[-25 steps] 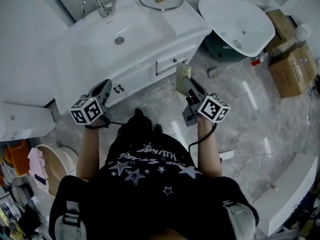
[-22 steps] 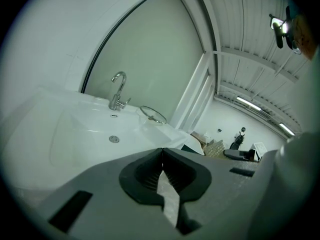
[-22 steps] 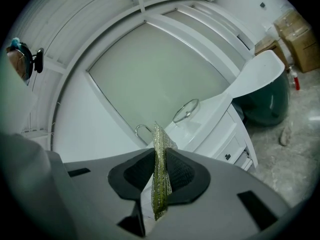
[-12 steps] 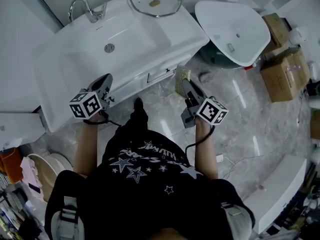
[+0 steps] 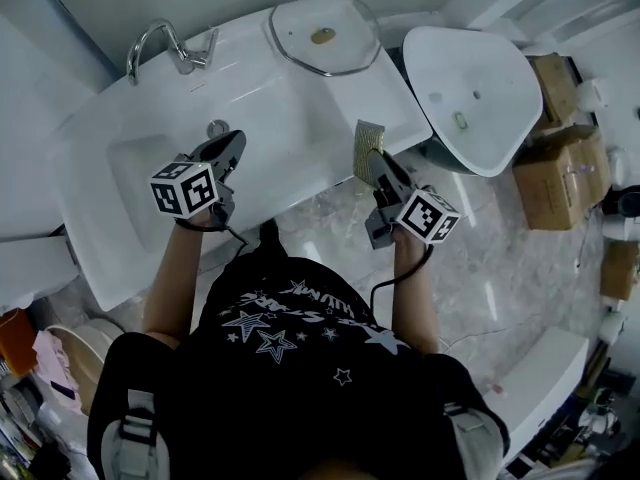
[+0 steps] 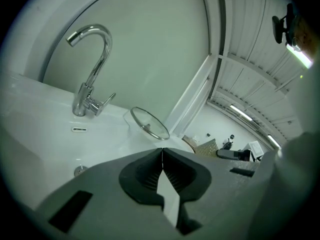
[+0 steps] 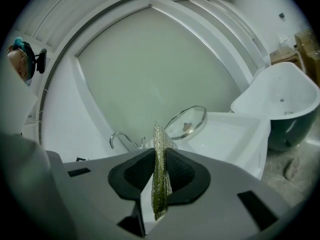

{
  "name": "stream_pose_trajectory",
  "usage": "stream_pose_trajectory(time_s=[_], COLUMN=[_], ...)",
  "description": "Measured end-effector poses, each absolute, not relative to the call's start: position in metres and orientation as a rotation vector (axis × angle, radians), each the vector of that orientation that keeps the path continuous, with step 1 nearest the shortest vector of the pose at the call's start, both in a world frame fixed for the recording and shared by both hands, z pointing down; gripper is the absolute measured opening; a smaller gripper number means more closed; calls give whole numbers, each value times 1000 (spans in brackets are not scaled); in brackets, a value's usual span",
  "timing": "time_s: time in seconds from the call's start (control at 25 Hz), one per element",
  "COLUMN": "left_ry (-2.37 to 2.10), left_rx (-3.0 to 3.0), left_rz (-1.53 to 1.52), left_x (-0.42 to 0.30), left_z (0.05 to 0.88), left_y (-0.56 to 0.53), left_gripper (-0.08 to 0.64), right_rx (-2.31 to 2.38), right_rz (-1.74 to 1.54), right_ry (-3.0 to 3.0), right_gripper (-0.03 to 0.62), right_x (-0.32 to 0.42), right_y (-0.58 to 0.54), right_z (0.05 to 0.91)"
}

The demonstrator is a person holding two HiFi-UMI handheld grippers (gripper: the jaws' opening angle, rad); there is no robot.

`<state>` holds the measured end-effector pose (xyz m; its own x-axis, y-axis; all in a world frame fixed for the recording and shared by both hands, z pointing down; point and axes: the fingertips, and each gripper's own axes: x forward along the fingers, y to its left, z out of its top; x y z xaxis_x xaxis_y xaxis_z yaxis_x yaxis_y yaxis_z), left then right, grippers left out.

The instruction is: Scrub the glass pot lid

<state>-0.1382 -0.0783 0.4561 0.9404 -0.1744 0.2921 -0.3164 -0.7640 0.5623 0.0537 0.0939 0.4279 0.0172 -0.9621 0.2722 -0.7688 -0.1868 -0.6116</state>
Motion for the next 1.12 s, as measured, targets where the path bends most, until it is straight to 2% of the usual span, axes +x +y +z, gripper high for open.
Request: stream_pose_trajectory(time_s=[0.32,0.68,1.12], left_ry=[-225,-288,-477], left_rx=[2406,2379,2297], left_rz=[309,314,296], left_x=[-96,-69,-38], left_z=[464,472,475], left_y=[-121,-162,-186], left_gripper=[9,9,9], right_rx=[-2113,-2243,-2053], right_rz=[-891,-747,-664], right_ry=[2033,2345,2668], right_gripper=[69,68,67], right_x=[77,115,160], right_y=[-2,-91,-173], right_z=[418,411,409])
